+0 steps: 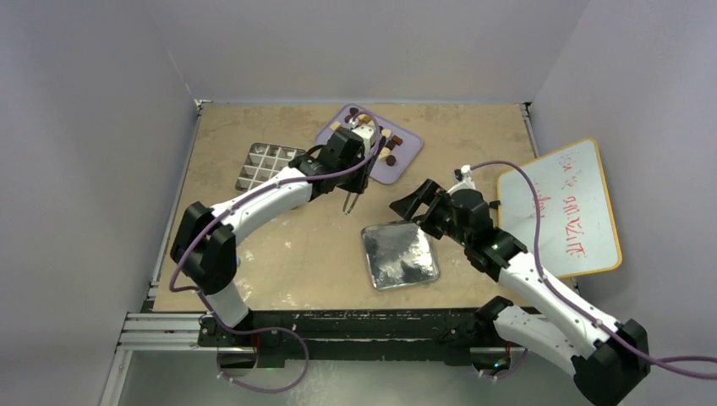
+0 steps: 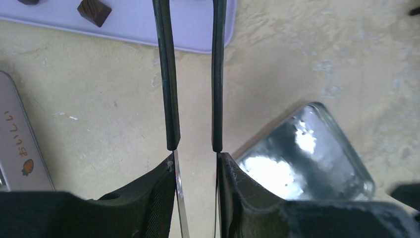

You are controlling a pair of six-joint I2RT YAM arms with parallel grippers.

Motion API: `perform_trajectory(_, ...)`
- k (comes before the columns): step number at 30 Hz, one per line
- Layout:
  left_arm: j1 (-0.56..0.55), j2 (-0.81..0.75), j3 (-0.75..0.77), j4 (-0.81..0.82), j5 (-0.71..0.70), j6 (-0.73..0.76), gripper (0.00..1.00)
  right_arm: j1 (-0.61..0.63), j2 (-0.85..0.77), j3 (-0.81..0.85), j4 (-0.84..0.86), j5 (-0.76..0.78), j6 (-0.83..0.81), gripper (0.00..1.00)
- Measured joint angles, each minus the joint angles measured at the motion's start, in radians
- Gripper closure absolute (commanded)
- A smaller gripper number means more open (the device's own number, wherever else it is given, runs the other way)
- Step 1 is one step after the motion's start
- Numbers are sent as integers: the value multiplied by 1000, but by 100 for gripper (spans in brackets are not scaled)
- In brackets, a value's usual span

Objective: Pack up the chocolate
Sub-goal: Pick up the clamp from the plate, then adjust the clamp.

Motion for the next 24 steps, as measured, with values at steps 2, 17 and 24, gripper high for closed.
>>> perform_trajectory(2,-8,-43,-4,-11,14,0,69,0,60,13,11,-1,32,6)
perform_trajectory(17,-18,-155,-60,-70,121,-1,69,0,272,187,166,11,71,7)
perform_trajectory(24,-18,-163,-70,-80,181,2,70,0,357,224,192,30,58,12)
